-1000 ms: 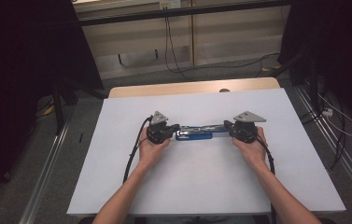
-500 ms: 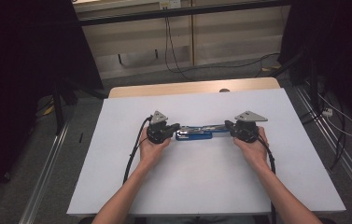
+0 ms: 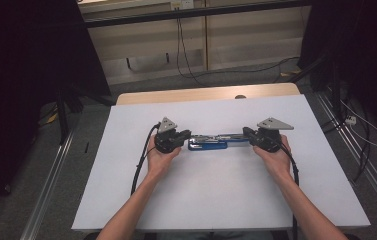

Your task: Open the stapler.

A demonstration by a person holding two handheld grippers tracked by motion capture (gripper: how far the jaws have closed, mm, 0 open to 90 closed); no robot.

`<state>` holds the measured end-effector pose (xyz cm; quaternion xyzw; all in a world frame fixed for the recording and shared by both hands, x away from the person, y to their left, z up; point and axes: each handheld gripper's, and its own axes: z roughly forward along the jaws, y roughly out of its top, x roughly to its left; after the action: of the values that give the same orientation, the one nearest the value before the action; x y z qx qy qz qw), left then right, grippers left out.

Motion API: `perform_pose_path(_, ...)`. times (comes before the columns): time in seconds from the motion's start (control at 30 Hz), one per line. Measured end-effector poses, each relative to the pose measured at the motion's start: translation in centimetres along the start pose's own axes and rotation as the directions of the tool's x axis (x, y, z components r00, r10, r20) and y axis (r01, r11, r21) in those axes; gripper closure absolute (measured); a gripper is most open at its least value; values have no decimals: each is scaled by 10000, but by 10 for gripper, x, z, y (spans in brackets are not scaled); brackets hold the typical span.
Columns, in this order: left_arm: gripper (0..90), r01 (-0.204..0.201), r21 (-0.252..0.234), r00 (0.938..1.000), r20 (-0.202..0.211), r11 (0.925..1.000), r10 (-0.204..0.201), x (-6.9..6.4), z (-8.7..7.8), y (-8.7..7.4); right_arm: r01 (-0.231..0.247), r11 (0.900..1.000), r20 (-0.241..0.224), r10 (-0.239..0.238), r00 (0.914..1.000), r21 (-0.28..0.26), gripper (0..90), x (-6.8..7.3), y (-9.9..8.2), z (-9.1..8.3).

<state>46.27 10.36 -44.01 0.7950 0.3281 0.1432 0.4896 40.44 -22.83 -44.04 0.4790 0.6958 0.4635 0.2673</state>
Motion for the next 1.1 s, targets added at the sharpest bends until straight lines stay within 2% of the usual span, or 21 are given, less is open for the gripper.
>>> perform_pose_path(0.1, 746, -84, -114, 9999, -116, 9999, 83, -2, -5, 2, -80, 9999, -129, 79, 9999, -80, 859, -1, 1, -2)
perform_pose_path(0.2, 638, -117, -218, 9995, -287, 9997, 110, -2, -10, 4, -21, 10000, -107, 20, 9999, -79, 799, -2, 2, -4)
perform_pose_path(0.23, 599, -49, -235, 9994, -353, 9997, 41, -3, -12, 4, -20, 10000, -106, 20, 9999, -49, 763, -2, 2, -4)
perform_pose_path(0.3, 539, -17, -303, 9992, -392, 9995, 5, -2, -17, 4, -9, 10000, -223, 9, 9997, 15, 748, -2, 2, -4)
perform_pose_path(0.37, 492, 113, -330, 9990, -429, 9994, -127, -2, -21, 3, -1, 10000, -227, 2, 9997, 30, 662, -2, 2, -5)
perform_pose_path(0.43, 388, 228, -384, 9986, -464, 9990, -246, -2, -24, 1, -156, 9999, -143, 156, 9998, 0, 568, -2, 2, -5)
perform_pose_path(0.5, 306, 206, -329, 9981, -574, 9992, -225, -2, -25, -1, -147, 9999, -144, 146, 9998, -64, 508, -3, 3, -6)
perform_pose_path(0.57, 232, 89, -230, 9974, -718, 9997, -105, -1, -25, -3, -182, 9998, -184, 181, 9997, -72, 403, -3, 2, -6)
perform_pose_path(0.7, 108, 210, -12, 9970, -740, 9998, -211, -1, -26, -6, -129, 9998, -105, 127, 9999, -178, 248, -4, 2, -4)
perform_pose_path(0.77, 83, 203, -152, 9979, -605, 9997, -212, 0, -30, -9, -292, 9992, -80, 290, 9995, -263, 159, -5, 2, -2)
perform_pose_path(0.8, 65, 197, -170, 9981, -583, 9997, -207, 0, -32, -9, -422, 9985, -108, 418, 9991, -361, 159, -7, 2, -2)
perform_pose_path(0.87, 52, 387, -348, 9978, -521, 9986, -405, 0, -35, -10, -580, 9971, -230, 569, 9981, -485, 136, -7, 2, -2)
perform_pose_path(0.9, 52, 645, -456, 9966, -482, 9969, -667, 0, -38, -10, -594, 9969, -256, 581, 9980, -520, 112, -8, 3, -2)
perform_pose_path(0.97, 49, 864, -637, 9952, -405, 9942, -891, 0, -44, -10, -692, 9968, -391, 677, 9969, -403, 116, -8, 3, -2)
perform_pose_path(1.07, 42, 714, -784, 9957, -538, 9944, -758, -1, -48, -9, -678, 9976, -450, 672, 9967, -116, 88, -7, 3, -2)
perform_pose_path(1.1, 43, 615, -767, 9947, -775, 9952, -674, 0, -51, -8, -671, 9977, -441, 666, 9968, -92, 87, -6, 3, -1)
